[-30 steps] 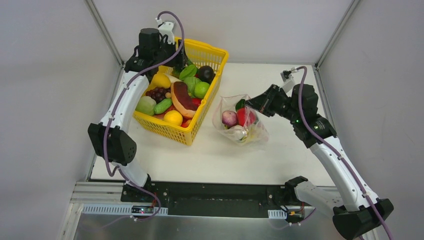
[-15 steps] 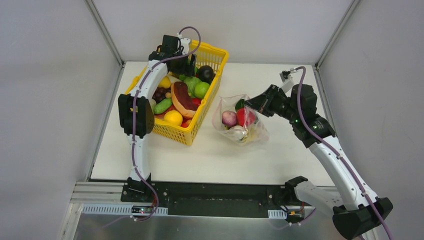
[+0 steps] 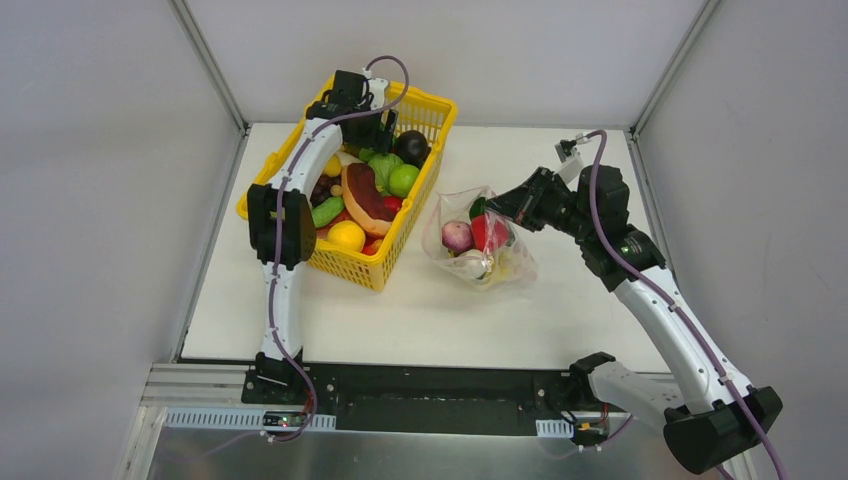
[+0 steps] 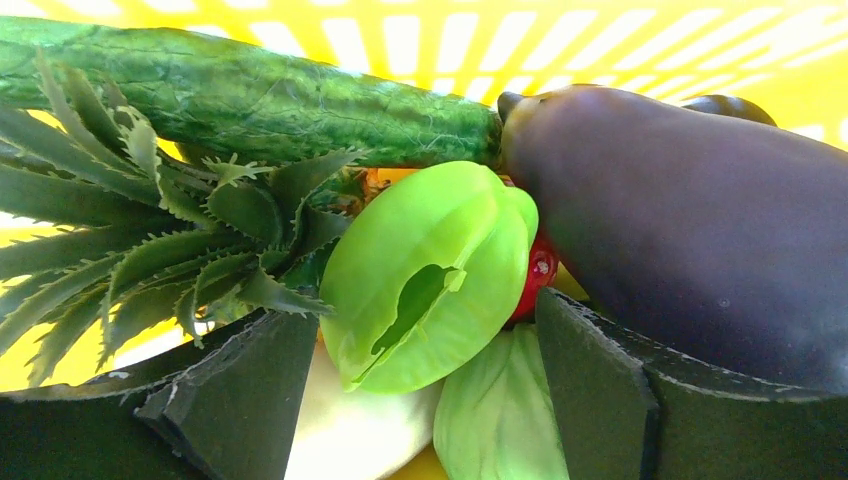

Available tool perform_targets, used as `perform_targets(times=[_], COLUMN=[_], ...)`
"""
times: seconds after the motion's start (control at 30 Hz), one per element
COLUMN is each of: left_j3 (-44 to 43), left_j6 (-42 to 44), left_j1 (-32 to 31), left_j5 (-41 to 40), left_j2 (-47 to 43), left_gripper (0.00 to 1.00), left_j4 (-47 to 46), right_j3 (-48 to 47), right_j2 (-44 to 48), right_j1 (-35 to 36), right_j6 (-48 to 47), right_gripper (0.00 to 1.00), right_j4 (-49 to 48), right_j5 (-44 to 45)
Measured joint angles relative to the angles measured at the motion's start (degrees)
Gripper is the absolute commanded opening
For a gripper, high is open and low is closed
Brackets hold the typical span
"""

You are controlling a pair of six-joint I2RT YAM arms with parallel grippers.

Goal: Place the food in the zip-top bag and seal the zipper
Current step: Pick up the fake fruit from the bin.

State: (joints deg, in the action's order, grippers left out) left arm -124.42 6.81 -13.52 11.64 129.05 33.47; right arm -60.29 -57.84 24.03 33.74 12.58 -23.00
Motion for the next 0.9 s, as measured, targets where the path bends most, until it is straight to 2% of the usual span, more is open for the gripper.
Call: perform_targets(times=[0.1, 0.3, 0.37, 0.6, 0.73, 0.9], left_j3=[-0.2, -1.5, -2.2, -2.4, -0.7, 4.7], left_j6=[-0.2, -0.4, -0.5, -1.3, -1.7, -2.8], left_j1=[0.0, -0.1, -0.1, 0.0, -0.2, -0.3], left_j5=[0.0, -0.1, -0.2, -1.5, -1.5, -1.4], left_j2=[0.2, 0.7, 1.1, 1.2, 0.6, -2.3], left_gripper=[0.7, 0.74, 0.67, 0.3, 0.2, 0.12], left_j4=[0.3, 2.3, 3.0, 4.6, 3.9, -0.7], right_j3=[0.0, 0.0, 0.0, 0.0, 0.0, 0.0], right_j2=[0.0, 0.0, 0.0, 0.0, 0.0, 0.0], right_j1=[0.0, 0.0, 0.0, 0.0, 0.0, 0.0], right_j6=[0.1, 0.2, 0.1, 0.1, 0.2, 0.1], right_gripper=[0.03, 0.03, 0.03, 0.03, 0.03, 0.03], right_j4=[0.0, 0.0, 0.0, 0.0, 0.0, 0.0], right_j5=[0.0, -0.3, -0.3, -0.4, -0.4, -0.4])
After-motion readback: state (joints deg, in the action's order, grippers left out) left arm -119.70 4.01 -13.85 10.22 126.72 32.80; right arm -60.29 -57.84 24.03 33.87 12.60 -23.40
